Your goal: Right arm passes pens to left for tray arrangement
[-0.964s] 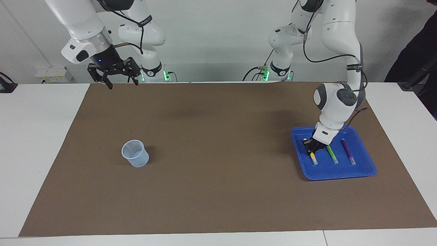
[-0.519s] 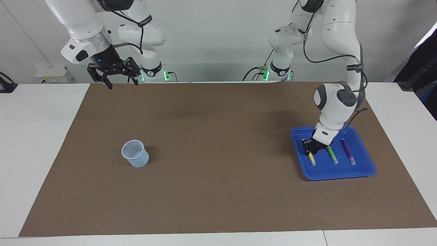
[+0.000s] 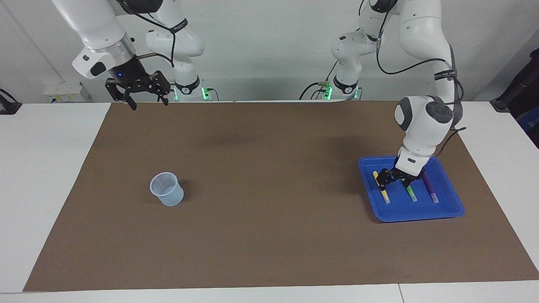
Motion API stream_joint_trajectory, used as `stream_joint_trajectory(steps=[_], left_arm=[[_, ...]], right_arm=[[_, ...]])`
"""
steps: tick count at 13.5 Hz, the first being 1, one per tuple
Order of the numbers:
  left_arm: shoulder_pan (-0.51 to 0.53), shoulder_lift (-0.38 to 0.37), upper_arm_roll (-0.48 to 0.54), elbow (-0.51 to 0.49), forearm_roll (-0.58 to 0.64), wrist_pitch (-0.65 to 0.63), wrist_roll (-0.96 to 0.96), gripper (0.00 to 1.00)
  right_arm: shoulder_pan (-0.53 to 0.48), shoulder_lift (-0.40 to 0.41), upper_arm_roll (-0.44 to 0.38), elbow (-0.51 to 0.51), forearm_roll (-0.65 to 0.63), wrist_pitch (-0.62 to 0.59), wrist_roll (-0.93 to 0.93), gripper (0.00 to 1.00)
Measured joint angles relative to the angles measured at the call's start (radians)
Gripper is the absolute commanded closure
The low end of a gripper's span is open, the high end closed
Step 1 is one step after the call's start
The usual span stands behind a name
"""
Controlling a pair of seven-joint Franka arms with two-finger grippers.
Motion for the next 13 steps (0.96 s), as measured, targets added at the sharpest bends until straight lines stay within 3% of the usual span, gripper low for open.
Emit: stream_joint_trajectory(steps=[3, 8, 13], left_arm=[[0.001, -0.039, 0.001, 0.053, 0.000, -0.031, 0.000, 0.00], [0.007, -0.067, 0.000, 0.200, 0.001, -0.277, 0.006, 0.00], [0.011, -0.115, 0.001, 0.273, -0.003, -0.500, 0.060, 0.00]], right_arm=[[-0.004, -0.002, 0.000, 0.000, 0.000, 0.000, 0.000, 0.00], [-0.005, -0.011, 0.000, 0.000, 0.000, 0.000, 0.000, 0.00], [-0.005, -0.012, 0.000, -0.002, 0.000, 0.000, 0.000, 0.00]])
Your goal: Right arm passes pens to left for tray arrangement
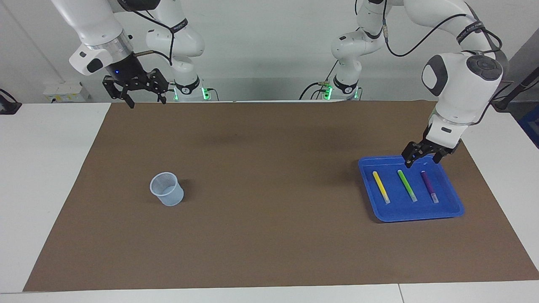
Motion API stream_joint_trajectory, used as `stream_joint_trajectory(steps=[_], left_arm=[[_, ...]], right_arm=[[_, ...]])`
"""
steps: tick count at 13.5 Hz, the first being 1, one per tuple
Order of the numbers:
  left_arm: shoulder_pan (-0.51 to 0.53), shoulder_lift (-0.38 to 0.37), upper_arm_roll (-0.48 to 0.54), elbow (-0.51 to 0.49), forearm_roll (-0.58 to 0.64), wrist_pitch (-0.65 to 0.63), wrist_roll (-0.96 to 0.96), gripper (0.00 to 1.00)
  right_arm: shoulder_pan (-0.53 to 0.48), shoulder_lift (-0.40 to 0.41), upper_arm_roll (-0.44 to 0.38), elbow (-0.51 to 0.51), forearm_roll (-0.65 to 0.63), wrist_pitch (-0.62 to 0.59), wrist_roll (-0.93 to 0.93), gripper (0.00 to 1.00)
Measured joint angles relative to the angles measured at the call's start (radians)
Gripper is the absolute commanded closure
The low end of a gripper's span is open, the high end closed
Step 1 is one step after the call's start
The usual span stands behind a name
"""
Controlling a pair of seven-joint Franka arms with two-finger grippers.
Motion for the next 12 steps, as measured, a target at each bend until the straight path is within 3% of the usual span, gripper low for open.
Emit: stream_joint_trajectory(steps=[5, 12], left_arm=[[0.003, -0.138, 0.008, 0.030, -0.077, -0.224, 0.003, 0.00], [0.008, -0.243, 0.002, 0.027, -0.083, -0.395, 0.038, 0.00]], right_arm=[[-0.003, -0.004, 0.000, -0.016, -0.009, 0.000, 0.000, 0.00], [-0.006, -0.012, -0.001, -0.017, -0.025, -0.005, 0.000, 0.00]])
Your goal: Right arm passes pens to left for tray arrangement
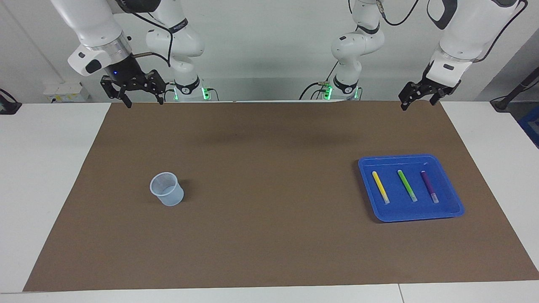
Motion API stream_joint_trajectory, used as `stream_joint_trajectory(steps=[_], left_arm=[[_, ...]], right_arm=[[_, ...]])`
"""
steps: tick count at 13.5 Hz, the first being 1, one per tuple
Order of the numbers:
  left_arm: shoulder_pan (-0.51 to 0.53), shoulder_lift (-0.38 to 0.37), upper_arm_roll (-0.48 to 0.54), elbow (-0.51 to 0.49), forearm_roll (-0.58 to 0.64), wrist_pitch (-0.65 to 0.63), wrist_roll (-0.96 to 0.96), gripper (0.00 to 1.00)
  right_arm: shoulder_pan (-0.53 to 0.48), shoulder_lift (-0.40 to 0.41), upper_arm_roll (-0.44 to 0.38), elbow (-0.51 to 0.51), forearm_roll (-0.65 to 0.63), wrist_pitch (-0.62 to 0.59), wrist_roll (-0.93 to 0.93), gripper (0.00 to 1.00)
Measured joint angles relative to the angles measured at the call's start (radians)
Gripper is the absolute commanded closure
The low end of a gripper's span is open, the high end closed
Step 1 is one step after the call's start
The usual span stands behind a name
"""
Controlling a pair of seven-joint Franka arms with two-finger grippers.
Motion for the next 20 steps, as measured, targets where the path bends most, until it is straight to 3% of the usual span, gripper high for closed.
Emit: stream_joint_trajectory(steps=[20], left_arm=[[0.031, 0.001, 0.015, -0.011, 0.000, 0.086, 0.041, 0.00]], right_arm=[[0.000, -0.011, 0.001, -0.003, 0.000, -0.019, 0.000, 0.00]])
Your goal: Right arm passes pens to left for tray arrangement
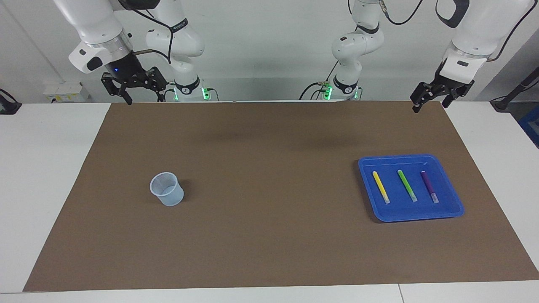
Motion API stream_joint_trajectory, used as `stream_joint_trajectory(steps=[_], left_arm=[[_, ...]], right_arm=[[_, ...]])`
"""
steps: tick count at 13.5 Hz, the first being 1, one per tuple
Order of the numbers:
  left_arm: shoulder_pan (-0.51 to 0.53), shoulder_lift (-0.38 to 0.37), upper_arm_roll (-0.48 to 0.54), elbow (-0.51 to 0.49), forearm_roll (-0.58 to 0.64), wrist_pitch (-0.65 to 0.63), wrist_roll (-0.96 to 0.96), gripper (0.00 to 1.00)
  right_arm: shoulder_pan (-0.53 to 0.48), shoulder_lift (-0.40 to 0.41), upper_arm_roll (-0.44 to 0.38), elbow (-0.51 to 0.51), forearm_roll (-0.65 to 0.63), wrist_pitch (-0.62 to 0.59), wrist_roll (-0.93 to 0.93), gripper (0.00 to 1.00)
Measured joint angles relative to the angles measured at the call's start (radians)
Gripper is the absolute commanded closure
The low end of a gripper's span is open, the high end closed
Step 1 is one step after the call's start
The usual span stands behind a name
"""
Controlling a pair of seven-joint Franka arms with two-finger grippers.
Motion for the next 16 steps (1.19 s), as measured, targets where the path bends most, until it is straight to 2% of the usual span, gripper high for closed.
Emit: stream_joint_trajectory(steps=[3, 4, 16], left_arm=[[-0.157, 0.001, 0.174, 0.000, 0.000, 0.002, 0.000, 0.00], [-0.179, 0.001, 0.203, 0.000, 0.000, 0.003, 0.001, 0.00], [-0.200, 0.001, 0.211, -0.002, 0.000, 0.001, 0.001, 0.00]], right_arm=[[0.000, 0.000, 0.000, -0.001, 0.000, -0.002, 0.000, 0.00], [0.000, 0.000, 0.000, -0.001, 0.000, -0.003, 0.000, 0.00], [0.000, -0.001, 0.000, -0.001, 0.000, -0.003, 0.000, 0.00]])
